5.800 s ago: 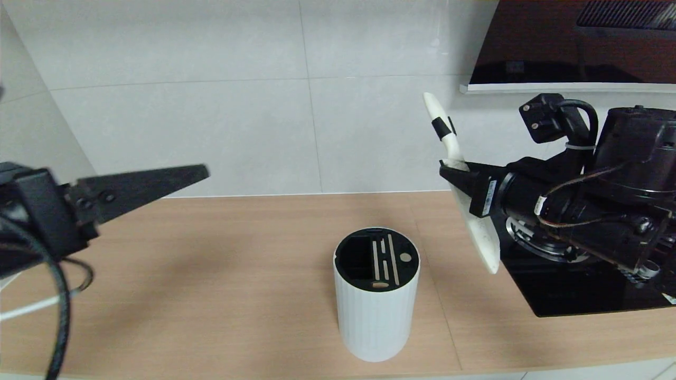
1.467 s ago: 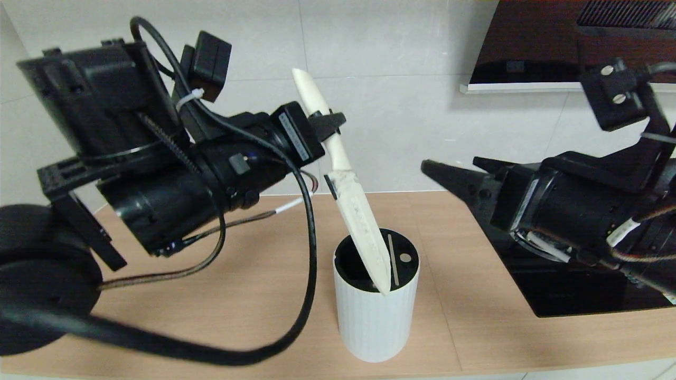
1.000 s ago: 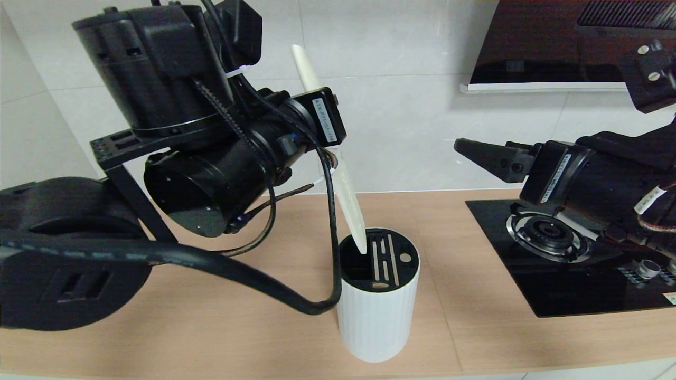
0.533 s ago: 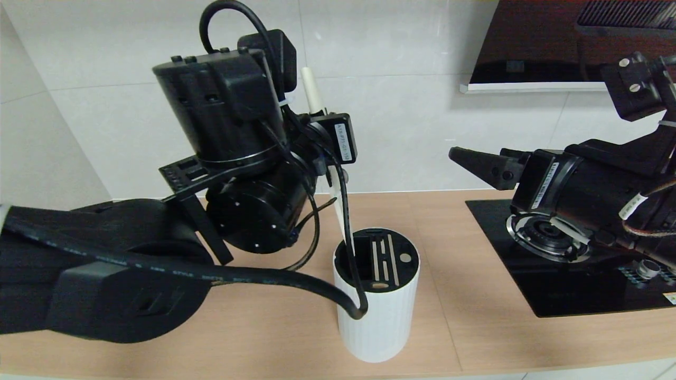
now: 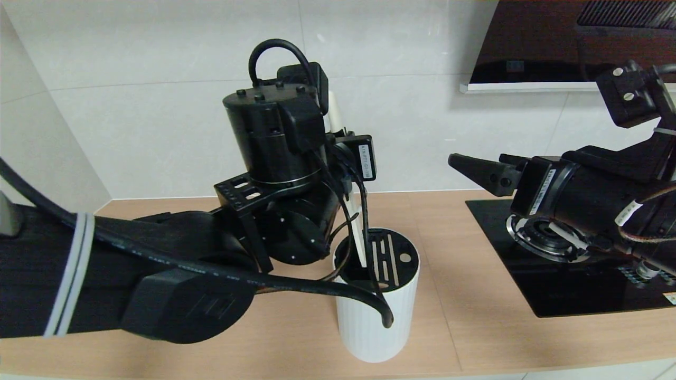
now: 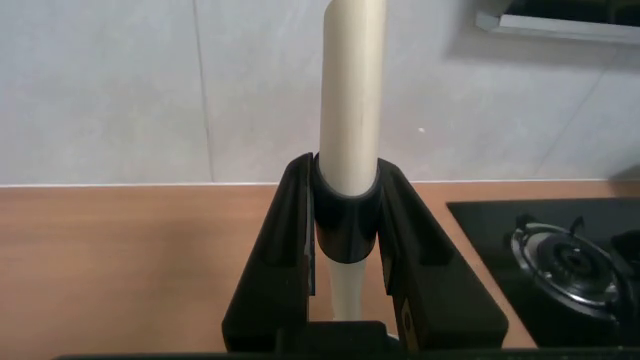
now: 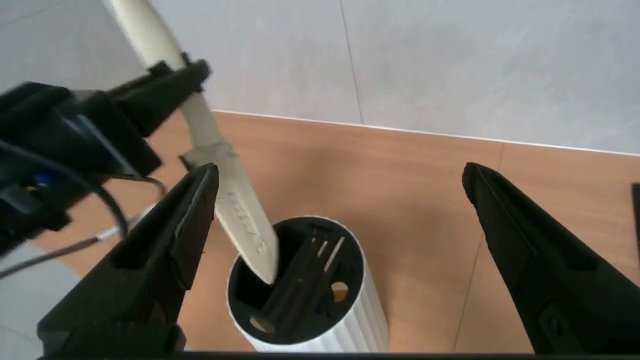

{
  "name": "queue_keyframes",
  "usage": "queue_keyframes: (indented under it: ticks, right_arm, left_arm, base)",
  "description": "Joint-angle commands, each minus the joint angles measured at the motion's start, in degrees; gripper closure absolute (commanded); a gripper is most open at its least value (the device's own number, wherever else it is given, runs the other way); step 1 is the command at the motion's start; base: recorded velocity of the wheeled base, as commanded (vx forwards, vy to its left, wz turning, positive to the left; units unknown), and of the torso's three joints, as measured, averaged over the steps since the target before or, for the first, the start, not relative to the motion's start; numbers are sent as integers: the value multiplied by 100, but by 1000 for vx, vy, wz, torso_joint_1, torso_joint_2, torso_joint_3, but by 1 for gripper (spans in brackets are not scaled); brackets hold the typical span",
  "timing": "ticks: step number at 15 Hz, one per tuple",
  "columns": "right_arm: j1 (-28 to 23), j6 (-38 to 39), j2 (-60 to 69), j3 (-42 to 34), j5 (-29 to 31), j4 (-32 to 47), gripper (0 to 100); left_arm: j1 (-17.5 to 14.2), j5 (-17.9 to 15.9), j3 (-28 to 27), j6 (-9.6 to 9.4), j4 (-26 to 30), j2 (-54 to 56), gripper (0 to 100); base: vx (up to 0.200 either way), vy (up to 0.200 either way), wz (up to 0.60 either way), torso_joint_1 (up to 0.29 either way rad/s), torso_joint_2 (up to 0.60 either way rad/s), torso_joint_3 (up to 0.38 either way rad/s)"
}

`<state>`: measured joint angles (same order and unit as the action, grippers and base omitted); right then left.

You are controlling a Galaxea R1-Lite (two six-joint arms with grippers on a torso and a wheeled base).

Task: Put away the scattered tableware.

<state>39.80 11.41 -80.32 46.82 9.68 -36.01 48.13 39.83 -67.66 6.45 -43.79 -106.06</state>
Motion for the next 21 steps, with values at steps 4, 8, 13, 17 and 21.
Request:
queue_keyframes:
  ticks: [4,8,13,17,21]
  right_arm:
    - [1,2,-18,-24,-1,-2,0]
    - [1,-7,-27,-51,-10,-2,0]
    - [1,-60,-18,-59,-10,-2,0]
    - [1,-69,-27,-77,-10,-2,0]
    - [1,-69,-27,-103,-10,-11,0]
  left_arm:
    - [83,8,33,14,-42,-187,100]
    - [294,87,306,14,-16,-293,100]
    - [346,289,561,14,-42,-460,100]
    - [425,298,763,23,-42,-600,100]
    - [461,298,780,137,-51,-811,100]
  base:
    - [0,0,0,0,0,0]
    - [0,0,0,0,0,0]
    - [0,0,0,0,0,0]
    - [0,0,0,0,0,0]
    - [0,0,0,0,0,0]
